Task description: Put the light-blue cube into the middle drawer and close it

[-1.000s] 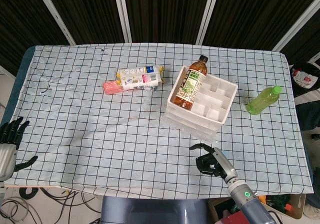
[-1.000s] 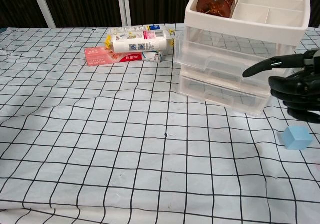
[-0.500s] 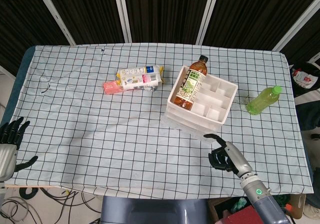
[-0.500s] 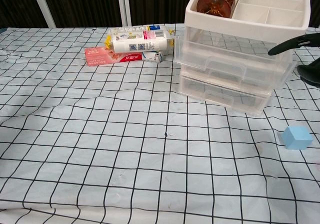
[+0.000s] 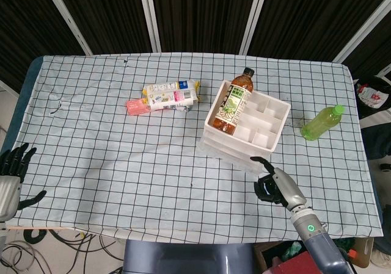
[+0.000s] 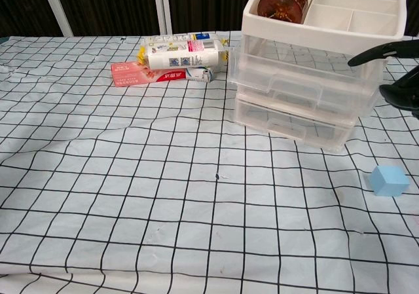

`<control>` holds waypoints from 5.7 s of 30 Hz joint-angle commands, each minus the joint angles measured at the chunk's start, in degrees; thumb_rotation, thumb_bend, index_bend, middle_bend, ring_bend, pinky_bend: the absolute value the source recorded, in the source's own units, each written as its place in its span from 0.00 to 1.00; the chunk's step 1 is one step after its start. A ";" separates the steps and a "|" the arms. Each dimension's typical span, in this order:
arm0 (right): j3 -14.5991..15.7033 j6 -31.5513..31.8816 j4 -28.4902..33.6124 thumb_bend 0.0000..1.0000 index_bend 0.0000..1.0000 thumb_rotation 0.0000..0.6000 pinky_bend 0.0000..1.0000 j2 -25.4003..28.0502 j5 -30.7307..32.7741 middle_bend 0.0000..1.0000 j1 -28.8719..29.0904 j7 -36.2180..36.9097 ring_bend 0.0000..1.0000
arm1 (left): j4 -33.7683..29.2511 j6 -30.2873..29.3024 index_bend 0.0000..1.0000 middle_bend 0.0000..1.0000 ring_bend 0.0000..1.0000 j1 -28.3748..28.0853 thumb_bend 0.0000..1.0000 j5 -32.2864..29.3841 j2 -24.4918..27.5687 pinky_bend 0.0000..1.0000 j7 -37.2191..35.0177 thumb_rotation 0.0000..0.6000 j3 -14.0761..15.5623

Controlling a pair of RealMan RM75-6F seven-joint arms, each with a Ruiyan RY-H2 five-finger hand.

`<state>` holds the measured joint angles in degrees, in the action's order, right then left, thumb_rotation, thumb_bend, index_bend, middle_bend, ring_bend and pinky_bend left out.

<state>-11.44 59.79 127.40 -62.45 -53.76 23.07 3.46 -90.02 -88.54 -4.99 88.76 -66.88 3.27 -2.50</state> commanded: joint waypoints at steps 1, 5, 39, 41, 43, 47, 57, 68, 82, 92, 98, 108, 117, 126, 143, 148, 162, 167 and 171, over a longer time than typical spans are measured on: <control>-0.21 0.58 -0.67 0.52 0.15 1.00 0.82 -0.93 2.43 0.81 1.17 -1.58 0.88 | -0.03 -0.01 0.00 0.00 0.00 0.00 0.04 0.02 0.02 0.00 -0.07 1.00 0.00; -0.02 1.02 -0.02 0.52 0.16 1.00 0.82 -1.34 3.97 0.81 1.79 -2.77 0.88 | -0.02 0.08 0.00 0.00 0.00 -0.02 0.04 -0.04 0.03 0.00 -0.14 1.00 0.00; 3.19 1.34 5.74 0.52 0.16 1.00 0.82 -2.60 0.30 0.81 2.11 -2.76 0.88 | -0.23 0.29 0.00 0.00 0.00 -0.11 0.04 -0.27 0.01 0.00 0.00 1.00 -0.08; 3.20 1.51 5.66 0.51 0.10 1.00 0.82 -2.64 -0.28 0.81 2.03 -2.66 0.88 | -0.22 0.23 0.00 0.00 0.00 -0.10 0.04 -0.25 0.01 0.00 -0.03 1.00 -0.09; 3.25 1.93 5.65 0.50 0.08 1.00 0.82 -2.79 -1.52 0.81 1.75 -2.42 0.88 | -0.23 0.23 0.00 0.00 0.00 -0.10 0.04 -0.31 0.03 0.00 -0.11 1.00 -0.14; 3.87 2.20 5.66 0.47 0.08 1.00 0.82 -2.75 -5.14 0.81 0.94 -1.67 0.88 | -0.21 0.26 0.00 0.00 0.00 -0.12 0.04 -0.31 0.04 0.00 -0.17 1.00 -0.13; 7.53 3.33 6.40 0.47 0.08 1.00 0.82 1.73 -17.36 0.81 -3.36 2.40 0.88 | -0.30 0.16 0.00 0.00 0.00 -0.05 0.04 -0.34 0.01 0.00 -0.16 1.00 -0.13; 8.66 8.23 3.16 0.47 0.11 1.00 0.82 8.30 -23.64 0.81 -7.70 7.83 0.87 | -0.42 0.07 0.00 0.00 0.00 0.01 0.04 -0.27 -0.03 0.00 -0.01 1.00 -0.10; 9.23 8.66 -6.73 0.47 0.15 1.00 0.82 13.50 -20.51 0.80 -11.00 16.59 0.87 | -0.57 -0.12 0.00 0.00 0.00 0.08 0.04 0.07 0.04 0.00 -0.06 1.00 0.03; 11.76 2.78 -11.42 0.37 0.20 1.00 0.82 10.48 -17.77 0.81 -9.76 10.15 0.87 | -0.54 -0.33 0.00 0.00 0.00 0.15 0.04 0.27 0.00 0.00 -0.11 1.00 0.08; 12.59 -0.48 -13.40 0.35 0.20 1.00 0.82 6.15 -13.35 0.81 -7.94 2.40 0.87 | -0.57 -0.15 0.00 0.00 0.00 0.10 0.04 0.21 0.06 0.00 -0.16 1.00 0.10; 10.98 0.43 -15.07 0.31 0.20 1.00 0.82 -1.11 -8.00 0.81 -6.24 -5.01 0.88 | -0.58 0.09 0.00 0.00 0.00 0.06 0.04 -0.09 0.05 0.00 -0.25 1.00 0.03; 9.48 1.78 -16.68 0.30 0.21 1.00 0.82 -6.67 -4.29 0.81 -5.40 -8.02 0.88 | -0.58 0.26 0.00 0.00 0.00 0.03 0.04 -0.20 0.04 0.00 -0.21 1.00 0.04; 8.69 3.11 -19.91 0.31 0.21 1.00 0.82 -12.39 -3.04 0.81 -4.73 -10.63 0.88 | -0.68 0.31 0.00 0.00 0.00 0.03 0.04 -0.33 0.08 0.00 -0.35 1.00 -0.01; 8.05 5.55 -27.15 0.35 0.31 1.00 0.82 -17.28 -2.18 0.82 -4.61 -14.69 0.88 | -1.09 0.83 0.00 0.00 0.00 -0.04 0.04 -0.87 0.20 0.00 -0.64 1.00 -0.04; 8.19 5.72 -27.92 0.31 0.31 1.00 0.82 -17.85 -1.95 0.82 -4.87 -15.16 0.88 | -1.13 0.88 0.00 0.00 0.00 -0.03 0.04 -0.99 0.21 0.00 -0.60 1.00 -0.07; 7.20 6.55 -30.46 0.30 0.55 1.00 0.82 -19.79 -1.08 0.82 -5.14 -16.51 0.89 | -1.29 0.99 0.00 0.00 0.00 -0.06 0.04 -1.19 0.31 0.00 -0.86 1.00 -0.17; 7.31 6.80 -30.00 0.30 0.63 1.00 0.82 -19.35 -1.97 0.82 -5.71 -15.95 0.89 | -1.30 0.96 0.00 0.00 0.00 -0.04 0.04 -1.16 0.34 0.00 -0.89 1.00 -0.15; 7.36 6.84 -28.14 0.30 0.64 1.00 0.82 -17.86 -2.48 0.82 -6.31 -15.07 0.89 | -1.33 0.91 0.00 0.00 0.00 -0.03 0.04 -1.17 0.34 0.00 -0.89 1.00 -0.18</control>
<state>-4.09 66.61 98.60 -80.87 -56.09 17.00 -11.92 -91.35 -87.63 -5.02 87.59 -66.54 2.39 -2.68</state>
